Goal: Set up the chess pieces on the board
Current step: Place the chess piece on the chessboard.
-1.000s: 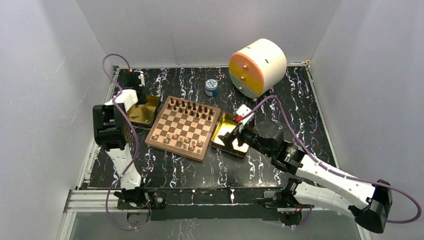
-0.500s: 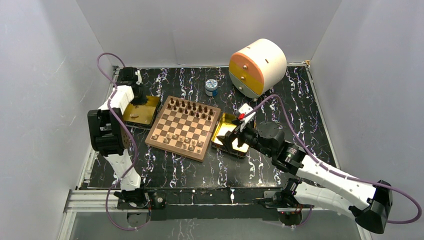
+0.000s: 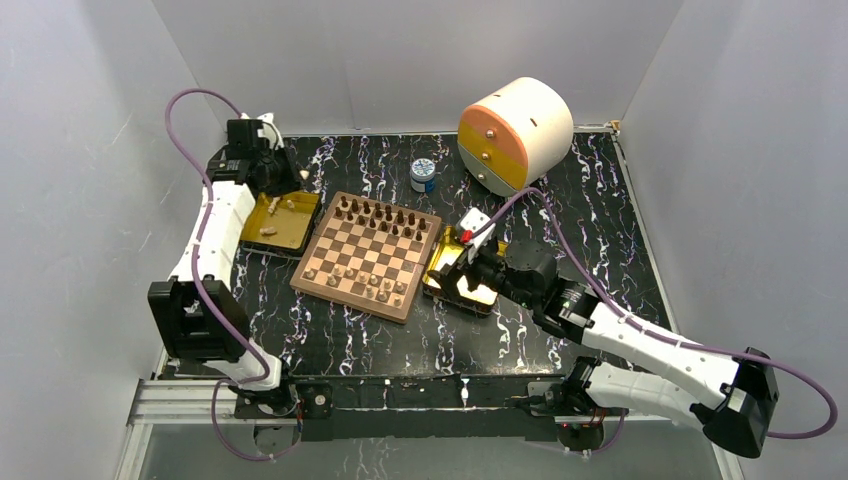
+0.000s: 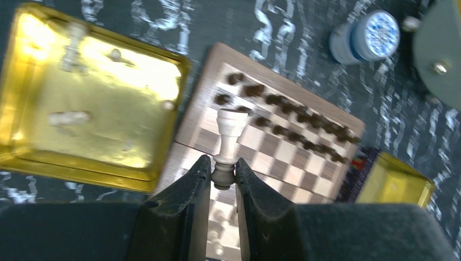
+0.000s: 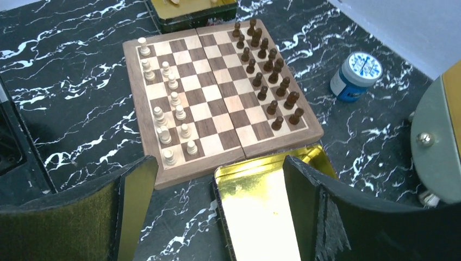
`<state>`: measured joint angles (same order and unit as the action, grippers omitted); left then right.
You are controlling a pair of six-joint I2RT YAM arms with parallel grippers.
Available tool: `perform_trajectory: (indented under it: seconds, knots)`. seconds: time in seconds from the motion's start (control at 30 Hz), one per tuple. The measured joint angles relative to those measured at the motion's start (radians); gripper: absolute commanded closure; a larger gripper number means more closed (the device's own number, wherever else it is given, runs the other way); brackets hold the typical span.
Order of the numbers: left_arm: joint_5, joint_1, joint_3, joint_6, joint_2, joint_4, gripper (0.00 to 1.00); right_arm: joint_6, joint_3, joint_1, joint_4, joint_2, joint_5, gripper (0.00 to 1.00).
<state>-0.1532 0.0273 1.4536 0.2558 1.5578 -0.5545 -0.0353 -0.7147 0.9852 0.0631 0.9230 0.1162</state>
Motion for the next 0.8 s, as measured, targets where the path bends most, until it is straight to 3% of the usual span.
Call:
perform_trajectory:
  seconds: [0.13,0.43,0.5,0.57,0.6,0.8]
  knots:
    - [-0.082,-0.085,0.000,0.029,-0.016,-0.043,0.97,-0.113,0.000,0.000,0.059,0.006,-0.045,0.01]
    - [-0.237,-0.291,-0.023,0.083,-0.048,-0.111,0.97,-0.393,-0.012,0.000,0.158,0.113,-0.081,0.02]
    - [-0.280,-0.336,-0.042,0.099,-0.068,-0.113,0.97,-0.473,-0.019,0.000,0.157,0.147,-0.099,0.11]
    - [-0.324,-0.371,-0.060,0.108,-0.082,-0.116,0.97,-0.544,-0.029,0.000,0.156,0.174,-0.121,0.34]
    - [-0.348,-0.383,-0.068,0.113,-0.087,-0.118,0.98,-0.580,-0.038,0.000,0.157,0.188,-0.132,0.40]
    - [-0.439,-0.396,-0.107,0.125,-0.118,-0.135,0.96,-0.703,-0.085,0.000,0.195,0.243,-0.186,0.39]
